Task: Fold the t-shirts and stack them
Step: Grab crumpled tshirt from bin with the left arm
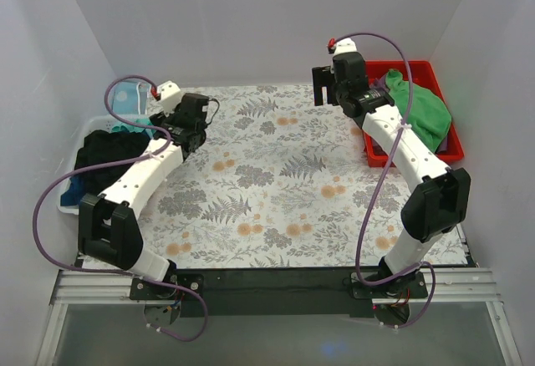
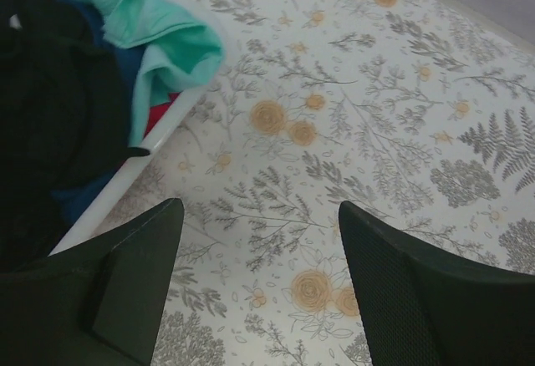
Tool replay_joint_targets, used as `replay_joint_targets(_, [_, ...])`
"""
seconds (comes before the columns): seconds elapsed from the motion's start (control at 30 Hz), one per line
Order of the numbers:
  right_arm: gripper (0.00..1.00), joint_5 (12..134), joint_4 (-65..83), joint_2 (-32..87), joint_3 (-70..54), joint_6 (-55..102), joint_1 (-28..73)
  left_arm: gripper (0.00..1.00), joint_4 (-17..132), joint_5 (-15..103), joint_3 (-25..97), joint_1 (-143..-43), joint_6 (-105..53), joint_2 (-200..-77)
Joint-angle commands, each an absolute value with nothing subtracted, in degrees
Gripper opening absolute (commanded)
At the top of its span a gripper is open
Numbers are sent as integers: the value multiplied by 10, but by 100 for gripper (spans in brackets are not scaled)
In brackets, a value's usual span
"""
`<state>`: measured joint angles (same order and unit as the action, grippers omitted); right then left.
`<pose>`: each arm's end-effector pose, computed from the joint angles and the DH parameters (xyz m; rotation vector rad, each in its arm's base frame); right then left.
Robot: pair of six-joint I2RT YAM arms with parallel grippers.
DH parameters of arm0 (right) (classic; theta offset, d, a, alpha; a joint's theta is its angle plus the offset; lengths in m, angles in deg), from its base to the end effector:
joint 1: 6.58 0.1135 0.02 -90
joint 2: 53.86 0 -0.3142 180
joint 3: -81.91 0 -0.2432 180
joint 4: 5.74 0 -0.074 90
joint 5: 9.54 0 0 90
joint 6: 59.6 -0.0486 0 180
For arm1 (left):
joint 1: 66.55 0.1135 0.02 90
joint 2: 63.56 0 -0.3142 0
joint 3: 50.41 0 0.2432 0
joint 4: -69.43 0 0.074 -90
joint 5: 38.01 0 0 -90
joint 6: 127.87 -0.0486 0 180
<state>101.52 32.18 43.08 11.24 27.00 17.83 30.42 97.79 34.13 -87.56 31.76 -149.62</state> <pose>0.3744 0.1507 0.4261 -0.1322 1.9807 -0.0570 0.3145 -0.0835 0.3504 -1.1804 1.6657 -0.0612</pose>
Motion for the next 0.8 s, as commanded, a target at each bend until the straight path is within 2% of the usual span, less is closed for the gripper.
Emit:
replay_joint_targets(0.0, [94,1009,327,442,104,247,179,70,160,993,369,-796,432,-1442])
replay_joint_targets(0.03, [94,1006,330,447,105,243,179,70,152,991,370,-763,431,-1440])
replay_joint_targets(0.53, [92,977,352,494,135,216,179,66,140,964,360,-619,389,-1477])
replay_joint_targets(0.7, [91,980,360,510,159,218,179,55,144,920,359,-593,398,-1506])
replay_joint_targets(0.77, [91,982,364,513,169,220,179,54,145,906,358,-593,402,-1523])
